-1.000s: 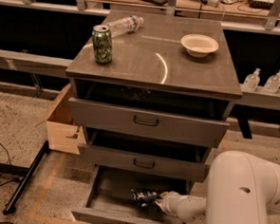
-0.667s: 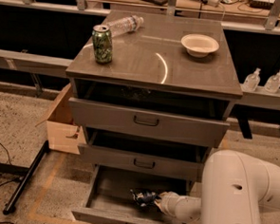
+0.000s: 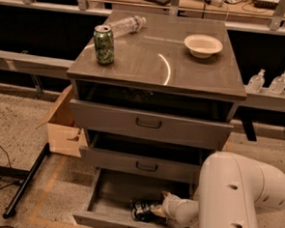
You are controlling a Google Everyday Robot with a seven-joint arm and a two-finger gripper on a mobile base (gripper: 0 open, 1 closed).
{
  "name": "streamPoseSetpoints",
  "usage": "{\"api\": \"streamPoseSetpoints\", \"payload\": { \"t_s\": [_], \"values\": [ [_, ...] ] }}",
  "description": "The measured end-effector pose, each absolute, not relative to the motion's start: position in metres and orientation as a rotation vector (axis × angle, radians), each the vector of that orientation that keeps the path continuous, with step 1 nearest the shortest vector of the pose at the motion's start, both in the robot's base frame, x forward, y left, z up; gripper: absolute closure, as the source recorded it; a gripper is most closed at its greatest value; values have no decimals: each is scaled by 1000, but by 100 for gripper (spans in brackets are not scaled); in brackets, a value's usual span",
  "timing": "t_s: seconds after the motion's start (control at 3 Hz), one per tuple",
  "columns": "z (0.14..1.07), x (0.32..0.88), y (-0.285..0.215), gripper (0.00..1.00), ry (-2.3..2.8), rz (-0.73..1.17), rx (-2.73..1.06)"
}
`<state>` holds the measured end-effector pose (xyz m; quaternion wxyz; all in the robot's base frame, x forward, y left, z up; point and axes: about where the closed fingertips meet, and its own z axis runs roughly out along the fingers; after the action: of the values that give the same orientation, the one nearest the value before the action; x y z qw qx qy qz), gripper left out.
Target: Place blue chip bag into bottom drawer
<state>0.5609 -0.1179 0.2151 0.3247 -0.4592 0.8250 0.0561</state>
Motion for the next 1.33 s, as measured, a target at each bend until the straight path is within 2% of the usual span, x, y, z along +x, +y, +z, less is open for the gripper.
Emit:
{"api": "streamPoseSetpoints", "payload": {
  "t_s": [0.33, 0.67, 1.0, 1.33],
  "values": [
    [231, 562, -125, 0, 2153, 93, -1168],
    [265, 560, -141, 0, 2135, -11, -1110],
    [310, 554, -173, 18, 2132, -165, -1068],
    [354, 540, -210, 42, 2155, -325, -1043]
  ]
}}
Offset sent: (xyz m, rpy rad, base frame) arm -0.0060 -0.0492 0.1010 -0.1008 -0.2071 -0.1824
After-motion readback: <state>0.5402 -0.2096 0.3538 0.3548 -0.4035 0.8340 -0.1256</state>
